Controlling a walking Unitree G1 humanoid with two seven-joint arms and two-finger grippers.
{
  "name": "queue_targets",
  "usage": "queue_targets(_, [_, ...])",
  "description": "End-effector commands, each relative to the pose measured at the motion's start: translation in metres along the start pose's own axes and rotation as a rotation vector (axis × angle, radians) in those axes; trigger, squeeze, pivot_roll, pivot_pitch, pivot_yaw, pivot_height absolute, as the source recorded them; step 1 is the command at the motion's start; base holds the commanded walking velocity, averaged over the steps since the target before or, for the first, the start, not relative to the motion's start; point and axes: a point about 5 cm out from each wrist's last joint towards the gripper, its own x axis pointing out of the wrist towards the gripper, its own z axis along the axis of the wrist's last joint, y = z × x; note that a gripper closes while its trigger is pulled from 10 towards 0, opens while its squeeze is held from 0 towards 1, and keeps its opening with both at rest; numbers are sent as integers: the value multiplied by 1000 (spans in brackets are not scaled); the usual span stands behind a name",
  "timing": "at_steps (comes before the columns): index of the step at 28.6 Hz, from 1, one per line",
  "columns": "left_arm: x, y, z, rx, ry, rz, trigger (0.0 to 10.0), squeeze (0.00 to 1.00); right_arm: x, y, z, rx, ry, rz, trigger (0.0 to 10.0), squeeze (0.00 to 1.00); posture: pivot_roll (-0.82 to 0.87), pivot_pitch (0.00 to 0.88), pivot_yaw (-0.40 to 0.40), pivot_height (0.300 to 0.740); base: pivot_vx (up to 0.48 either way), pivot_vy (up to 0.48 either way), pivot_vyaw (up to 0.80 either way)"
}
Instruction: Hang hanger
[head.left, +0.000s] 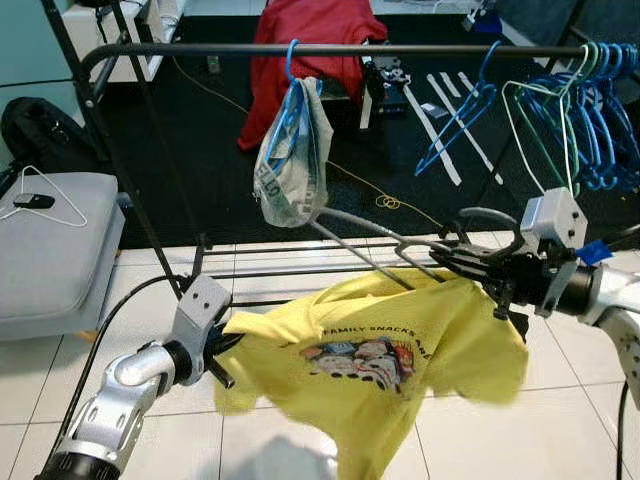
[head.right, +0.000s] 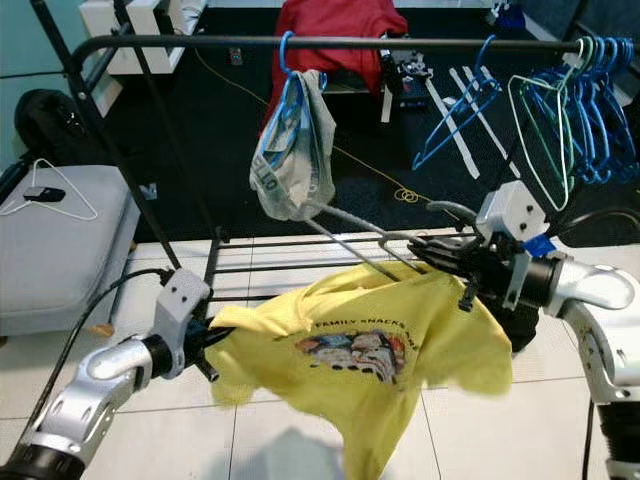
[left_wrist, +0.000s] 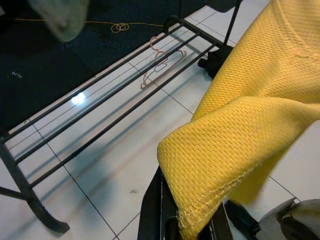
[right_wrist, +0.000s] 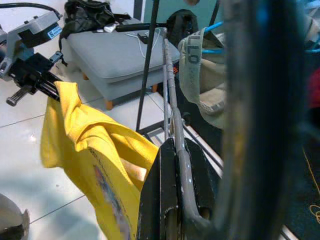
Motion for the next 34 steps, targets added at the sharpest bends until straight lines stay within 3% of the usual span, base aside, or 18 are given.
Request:
queue_targets(1, [0, -9, 3, -28, -27, -42, 0, 0, 1, -4, 1, -37, -18, -69, 10000, 0, -70, 227, -1, 740, 0, 0, 0])
queue_targets(4, [4, -22, 25, -52, -122, -82, 0, 0, 14, -1, -2, -10, -70, -155, 10000, 0, -62, 231, -5, 740, 0, 0, 0])
queue_targets(5, [10, -38, 51, -51, -205, -134, 0, 0, 36, 17, -6, 14, -122, -147, 10000, 0, -54, 234, -9, 740, 0, 0, 0])
queue_targets(8, [14, -49, 69, -51, -257, -170, 0, 0, 53, 32, -6, 33, -161, -114, 10000, 0, -54, 235, -10, 740, 0, 0, 0])
queue_targets(9, [19, -63, 92, -89, -338, -206, 0, 0, 73, 58, -5, -60, -163, -26, 10000, 0, -53, 236, -10, 740, 0, 0, 0])
queue_targets(10, [19, -63, 92, -89, -338, -206, 0, 0, 73, 58, -5, -60, -163, -26, 10000, 0, -53, 236, -10, 740, 0, 0, 0])
queue_targets(11, [18, -78, 117, -236, -458, -283, 0, 0, 84, 53, -2, 24, -248, -227, 10000, 0, -50, 239, -11, 740, 0, 0, 0])
queue_targets(12, [16, -82, 123, -271, -486, -307, 0, 0, 87, 51, -3, 59, -275, -296, 10000, 0, -50, 239, -11, 740, 0, 0, 0])
queue_targets(15, [16, -84, 125, -286, -498, -319, 0, 0, 89, 50, -3, 83, -290, -331, 10000, 0, -50, 239, -11, 740, 0, 0, 0])
queue_targets(19, [10, -102, 126, -275, -480, -437, 0, 0, 99, 56, -4, 89, -313, -297, 10000, 0, -46, 243, -7, 740, 0, 0, 0])
queue_targets(22, [9, -105, 121, -260, -446, -449, 0, 0, 103, 55, -3, 48, -313, -329, 10000, 0, -45, 242, -8, 740, 0, 0, 0])
queue_targets(23, [10, -102, 110, -225, -382, -415, 0, 0, 109, 53, -4, 130, -330, -351, 10000, 0, -44, 243, -10, 740, 0, 0, 0])
queue_targets(24, [11, -95, 100, -190, -325, -354, 0, 0, 110, 46, 1, 42, -323, -422, 10000, 0, -41, 242, -14, 740, 0, 0, 0])
queue_targets(26, [12, -85, 91, -161, -280, -289, 0, 0, 113, 44, 5, 84, -360, -421, 10000, 0, -38, 243, -16, 740, 0, 0, 0])
queue_targets(28, [9, -70, 81, -130, -214, -187, 0, 0, 113, 43, 17, 11, -416, -437, 10000, 0, -38, 242, -20, 740, 0, 0, 0])
queue_targets(29, [8, -63, 73, -118, -167, -135, 0, 0, 115, 45, 19, 76, -437, -400, 10000, 0, -41, 240, -23, 740, 0, 0, 0])
queue_targets(32, [6, -58, 69, -118, -132, -103, 0, 0, 117, 48, 21, 111, -447, -384, 10000, 0, -41, 240, -23, 740, 0, 0, 0])
queue_targets(34, [3, -48, 58, -128, -62, -21, 0, 0, 121, 59, 15, 122, -374, -288, 10000, 0, -46, 237, -24, 740, 0, 0, 0])
